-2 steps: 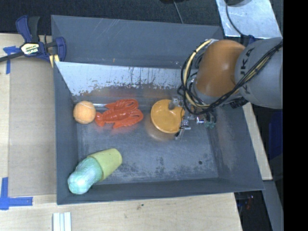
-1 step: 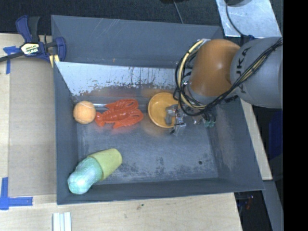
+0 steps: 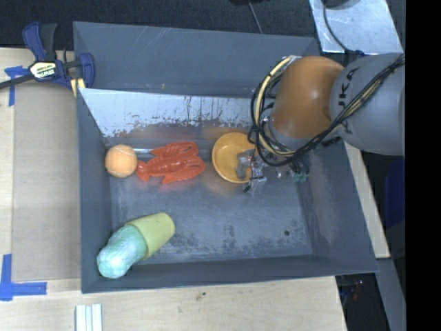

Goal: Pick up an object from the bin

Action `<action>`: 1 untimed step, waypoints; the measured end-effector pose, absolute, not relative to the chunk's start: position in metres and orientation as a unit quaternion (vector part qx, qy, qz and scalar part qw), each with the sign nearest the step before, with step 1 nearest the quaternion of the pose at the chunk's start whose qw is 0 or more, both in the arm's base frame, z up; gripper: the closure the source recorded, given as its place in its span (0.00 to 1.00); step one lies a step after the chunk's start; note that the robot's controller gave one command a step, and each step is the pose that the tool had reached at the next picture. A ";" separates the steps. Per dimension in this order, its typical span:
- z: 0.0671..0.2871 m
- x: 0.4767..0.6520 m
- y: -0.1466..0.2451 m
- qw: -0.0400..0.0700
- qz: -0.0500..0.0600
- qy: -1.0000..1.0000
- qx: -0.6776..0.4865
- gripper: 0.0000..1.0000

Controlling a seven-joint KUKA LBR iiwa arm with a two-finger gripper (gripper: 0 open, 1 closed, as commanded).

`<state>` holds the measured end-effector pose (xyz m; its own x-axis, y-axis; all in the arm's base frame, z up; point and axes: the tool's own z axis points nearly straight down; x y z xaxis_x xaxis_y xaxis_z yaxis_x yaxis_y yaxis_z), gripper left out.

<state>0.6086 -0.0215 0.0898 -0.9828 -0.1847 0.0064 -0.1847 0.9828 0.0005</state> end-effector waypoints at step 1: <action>0.112 0.614 -0.002 0.005 0.000 -0.999 0.036 1.00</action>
Offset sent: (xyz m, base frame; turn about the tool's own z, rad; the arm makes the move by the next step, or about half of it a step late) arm -0.0002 0.0156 -0.0198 0.0074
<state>0.6136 -0.0023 0.1118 -0.9974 -0.0717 0.0103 -0.0717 0.9974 0.0004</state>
